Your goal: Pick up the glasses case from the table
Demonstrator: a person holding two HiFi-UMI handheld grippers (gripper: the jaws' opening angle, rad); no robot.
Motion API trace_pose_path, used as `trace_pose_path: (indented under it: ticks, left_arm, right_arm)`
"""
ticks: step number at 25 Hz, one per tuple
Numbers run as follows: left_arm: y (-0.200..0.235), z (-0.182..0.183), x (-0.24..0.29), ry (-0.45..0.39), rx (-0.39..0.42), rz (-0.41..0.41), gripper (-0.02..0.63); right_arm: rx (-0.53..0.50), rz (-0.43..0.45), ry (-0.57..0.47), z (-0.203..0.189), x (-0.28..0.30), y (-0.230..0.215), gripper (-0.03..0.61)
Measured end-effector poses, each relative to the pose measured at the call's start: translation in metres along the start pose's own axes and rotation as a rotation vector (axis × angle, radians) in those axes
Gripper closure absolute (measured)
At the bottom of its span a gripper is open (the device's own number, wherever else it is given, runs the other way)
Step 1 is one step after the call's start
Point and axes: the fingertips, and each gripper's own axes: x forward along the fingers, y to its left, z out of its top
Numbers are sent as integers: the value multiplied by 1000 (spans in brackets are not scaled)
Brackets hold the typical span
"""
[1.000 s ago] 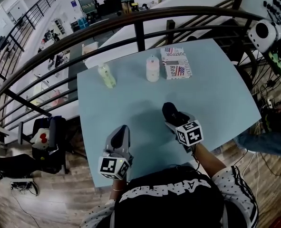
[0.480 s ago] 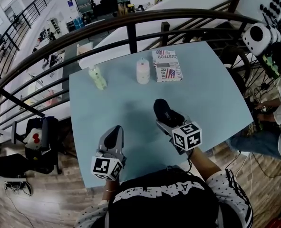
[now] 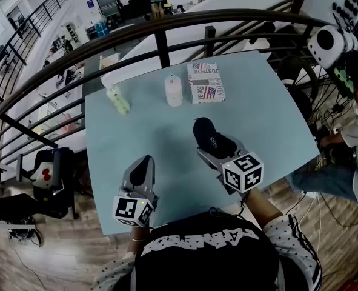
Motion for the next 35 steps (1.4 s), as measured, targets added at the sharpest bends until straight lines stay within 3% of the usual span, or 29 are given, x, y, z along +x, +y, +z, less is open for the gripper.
trace_pose_path:
  ticks: [16,35]
  left_arm:
    - [-8,26,3,-15,61,22,614]
    - [-8,23,7,-10,64,18,614]
  right_arm:
    - [-21,41,-127,48,-32,-2,222]
    - [-34,54,-142,50,-32,2,224]
